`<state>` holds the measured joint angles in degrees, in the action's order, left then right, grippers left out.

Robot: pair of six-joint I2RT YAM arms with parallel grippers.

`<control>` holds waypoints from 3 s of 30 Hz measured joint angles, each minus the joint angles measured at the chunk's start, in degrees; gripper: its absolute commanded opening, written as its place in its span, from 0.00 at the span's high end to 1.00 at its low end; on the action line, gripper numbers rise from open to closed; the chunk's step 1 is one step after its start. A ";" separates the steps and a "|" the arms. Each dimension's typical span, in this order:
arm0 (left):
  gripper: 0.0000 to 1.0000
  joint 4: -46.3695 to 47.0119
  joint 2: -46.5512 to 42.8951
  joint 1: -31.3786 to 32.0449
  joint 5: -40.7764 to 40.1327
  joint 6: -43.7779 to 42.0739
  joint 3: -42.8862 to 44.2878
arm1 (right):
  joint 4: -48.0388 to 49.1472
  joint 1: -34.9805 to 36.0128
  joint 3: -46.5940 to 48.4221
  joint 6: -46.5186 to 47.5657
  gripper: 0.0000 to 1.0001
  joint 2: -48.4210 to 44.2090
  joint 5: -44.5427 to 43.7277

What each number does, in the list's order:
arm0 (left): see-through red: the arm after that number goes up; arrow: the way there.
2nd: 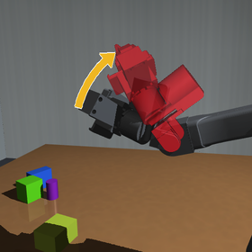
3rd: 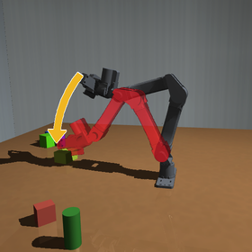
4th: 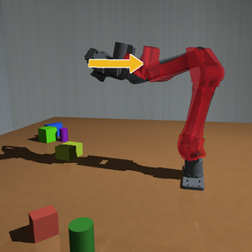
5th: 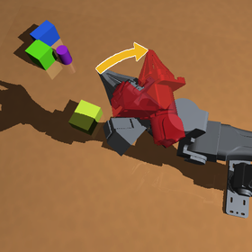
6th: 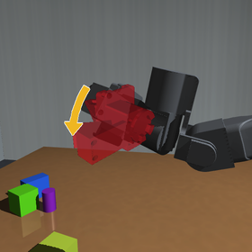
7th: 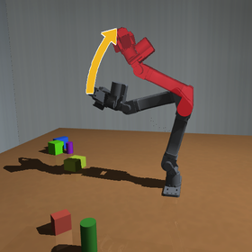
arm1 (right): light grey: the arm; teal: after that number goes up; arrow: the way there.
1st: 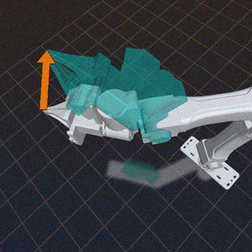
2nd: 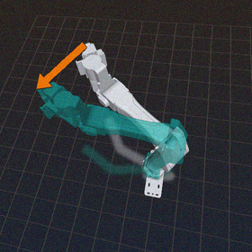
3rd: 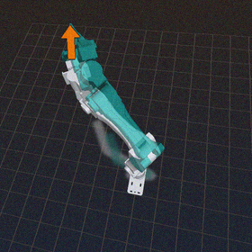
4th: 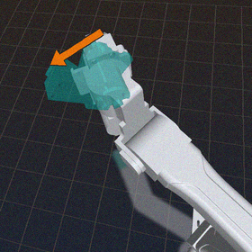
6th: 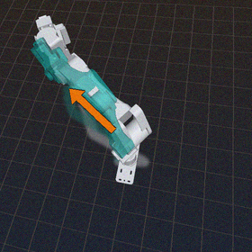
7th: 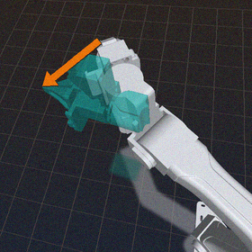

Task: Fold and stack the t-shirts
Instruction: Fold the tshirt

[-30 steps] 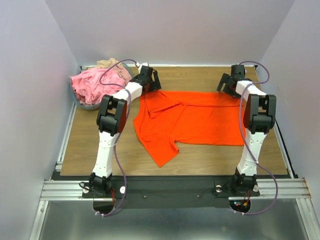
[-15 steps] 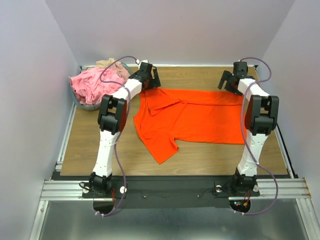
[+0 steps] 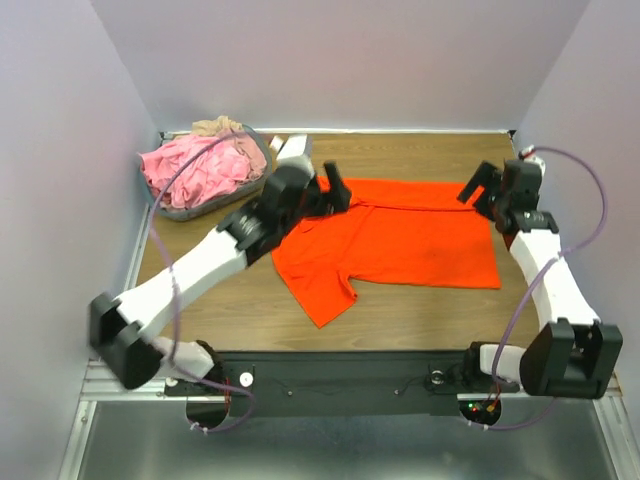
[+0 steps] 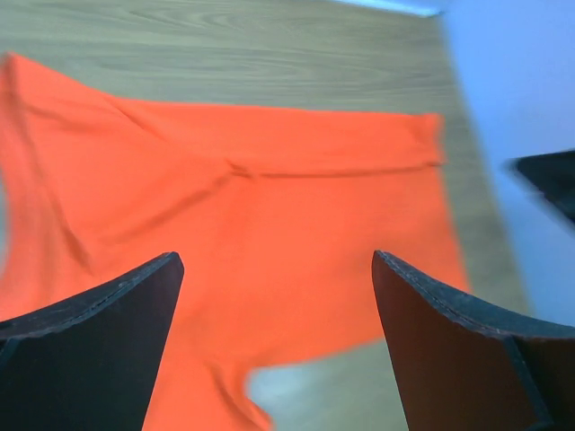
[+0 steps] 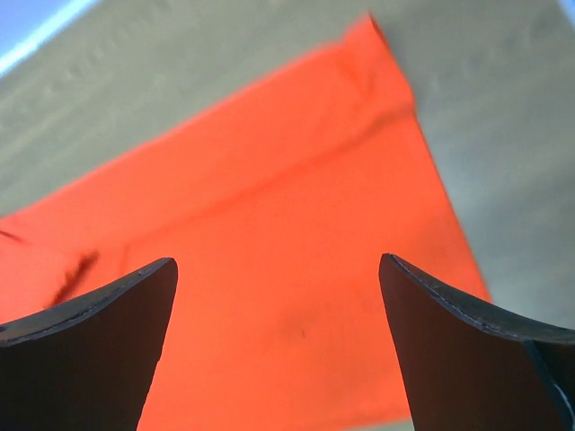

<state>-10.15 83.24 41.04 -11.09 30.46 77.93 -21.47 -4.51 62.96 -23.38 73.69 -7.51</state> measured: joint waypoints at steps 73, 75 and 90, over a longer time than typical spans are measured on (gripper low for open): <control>1.00 -7.26 -12.48 22.71 -11.65 32.33 -36.70 | -8.46 -0.09 -34.99 -28.72 0.59 -10.25 -13.11; 1.00 -7.10 -12.44 21.73 -11.63 31.58 -36.50 | -8.48 -0.09 -34.80 -28.30 0.58 -9.90 -13.90; 1.00 -5.77 -9.84 17.99 -11.02 27.65 -33.42 | -6.25 -0.15 -32.09 -24.26 0.44 -6.16 -11.21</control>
<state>-15.92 73.41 59.02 -22.11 58.11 44.51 -27.73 -4.67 30.87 -47.64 67.53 -18.72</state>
